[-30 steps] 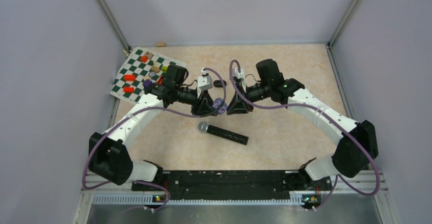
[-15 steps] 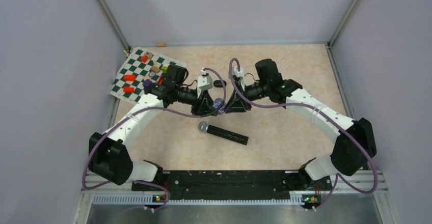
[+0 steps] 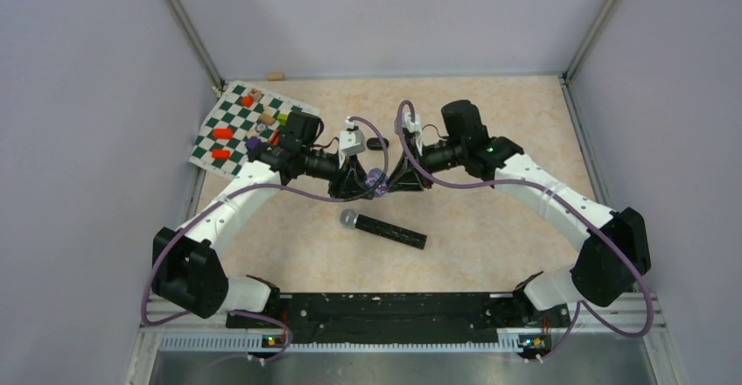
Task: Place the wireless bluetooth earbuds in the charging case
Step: Place the earbud in the charging case.
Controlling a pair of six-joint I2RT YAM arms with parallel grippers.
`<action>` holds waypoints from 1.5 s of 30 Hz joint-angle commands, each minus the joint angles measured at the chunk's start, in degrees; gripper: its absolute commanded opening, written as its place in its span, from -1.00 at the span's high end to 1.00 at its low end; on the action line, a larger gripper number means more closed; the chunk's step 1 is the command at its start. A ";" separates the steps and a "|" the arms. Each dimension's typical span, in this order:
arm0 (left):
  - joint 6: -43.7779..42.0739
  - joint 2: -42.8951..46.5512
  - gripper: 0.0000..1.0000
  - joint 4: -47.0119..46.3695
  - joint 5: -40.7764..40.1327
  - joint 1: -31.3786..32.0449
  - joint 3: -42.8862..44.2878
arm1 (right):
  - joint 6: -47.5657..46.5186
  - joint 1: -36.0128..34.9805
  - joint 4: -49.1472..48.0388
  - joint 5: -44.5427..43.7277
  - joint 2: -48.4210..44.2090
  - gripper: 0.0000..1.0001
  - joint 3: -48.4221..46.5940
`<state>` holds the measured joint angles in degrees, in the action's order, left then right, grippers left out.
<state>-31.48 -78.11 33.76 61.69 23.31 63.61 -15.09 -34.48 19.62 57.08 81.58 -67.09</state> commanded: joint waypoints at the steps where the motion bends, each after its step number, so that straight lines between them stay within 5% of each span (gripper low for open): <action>1: -0.16 1.27 1.00 -1.15 1.83 0.23 0.43 | -1.56 0.39 0.98 1.49 -2.97 0.58 -1.63; 35: -0.08 1.48 1.00 -1.15 2.32 0.40 0.28 | -3.44 1.61 4.89 0.80 -0.95 0.62 -3.51; 45: 10.03 3.00 1.00 -15.99 6.59 0.25 -5.59 | -3.02 4.41 5.89 3.67 -4.99 0.61 -4.56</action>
<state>-26.41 -77.34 26.83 64.53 23.40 60.07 -16.97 -31.70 25.80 57.98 81.76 -67.92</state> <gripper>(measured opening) 0.376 0.194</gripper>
